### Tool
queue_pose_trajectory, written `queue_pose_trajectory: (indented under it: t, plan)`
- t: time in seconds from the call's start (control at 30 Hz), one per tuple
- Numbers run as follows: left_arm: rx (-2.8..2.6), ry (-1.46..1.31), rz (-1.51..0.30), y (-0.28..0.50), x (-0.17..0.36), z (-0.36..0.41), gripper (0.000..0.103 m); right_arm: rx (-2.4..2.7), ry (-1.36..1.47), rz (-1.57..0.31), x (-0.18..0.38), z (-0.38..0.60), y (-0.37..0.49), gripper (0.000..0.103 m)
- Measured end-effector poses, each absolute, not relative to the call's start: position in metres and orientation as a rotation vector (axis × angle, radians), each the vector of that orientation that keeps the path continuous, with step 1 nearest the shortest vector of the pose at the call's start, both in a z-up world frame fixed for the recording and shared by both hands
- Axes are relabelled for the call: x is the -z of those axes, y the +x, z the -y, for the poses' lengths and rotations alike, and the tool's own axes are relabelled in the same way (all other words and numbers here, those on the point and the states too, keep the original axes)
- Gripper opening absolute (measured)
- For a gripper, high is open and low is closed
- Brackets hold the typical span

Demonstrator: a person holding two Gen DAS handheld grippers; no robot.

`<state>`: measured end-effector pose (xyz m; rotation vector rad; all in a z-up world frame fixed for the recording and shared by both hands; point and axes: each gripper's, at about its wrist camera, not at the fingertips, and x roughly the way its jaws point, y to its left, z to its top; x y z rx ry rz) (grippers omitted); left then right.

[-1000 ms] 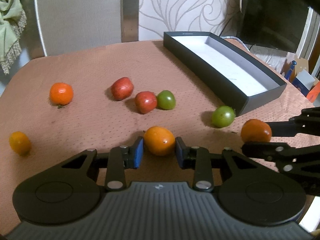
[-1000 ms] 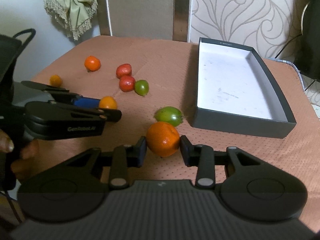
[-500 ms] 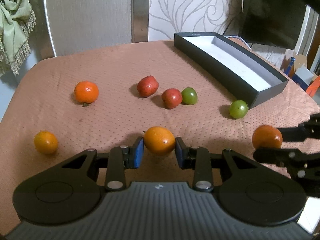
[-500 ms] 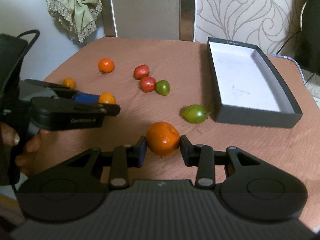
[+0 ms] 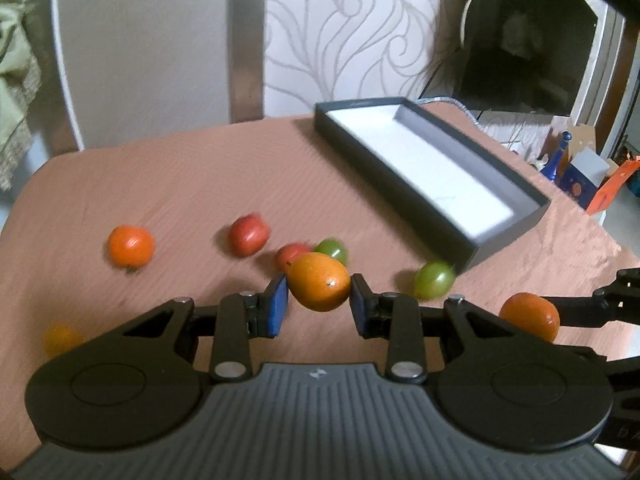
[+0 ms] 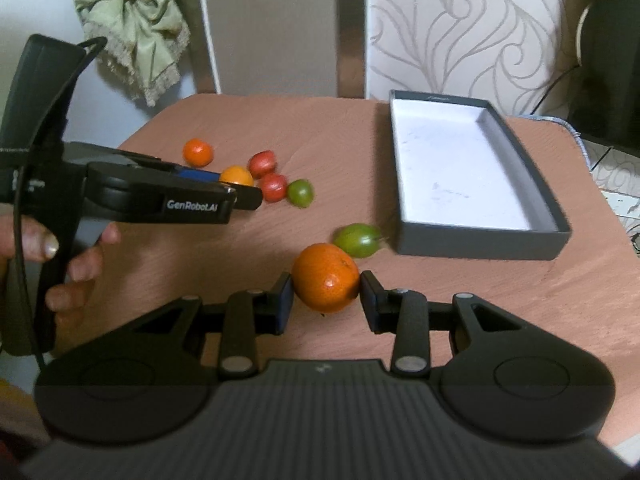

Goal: Organize fruits
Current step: 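Carry both fruits into the white box while the left gripper opens to release its fruit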

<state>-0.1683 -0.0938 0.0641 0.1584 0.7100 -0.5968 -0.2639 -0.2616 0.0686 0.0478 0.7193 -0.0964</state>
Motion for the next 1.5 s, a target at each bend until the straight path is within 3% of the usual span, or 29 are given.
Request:
queue_pose_trajectory:
  t: [0.43,0.83,1.27,1.4,1.5]
  plan:
    - [0.706,0.167,-0.656,-0.151,-0.086,0.21,0.039,0.177,0.043,-0.679,-0.08,0.327,-0.271,0.039]
    - [0.709,0.194,-0.708,-0.111,-0.054,0.291,0.039,0.268,0.054,-0.667,-0.082,0.373,-0.273,0.039]
    - [0.68,0.23,-0.752,-0.101,-0.034,0.293,0.04,0.297,0.081,-0.665,-0.076,0.403,-0.235,0.039]
    - [0.683,0.234,-0.746,-0.106,-0.035,0.289,0.052,0.313,0.092,-0.686,-0.067,0.414,-0.21,0.039]
    - [0.69,0.253,-0.744,-0.11,-0.035,0.289,0.053,0.324,0.075,-0.698,-0.06,0.416,-0.197,0.041]
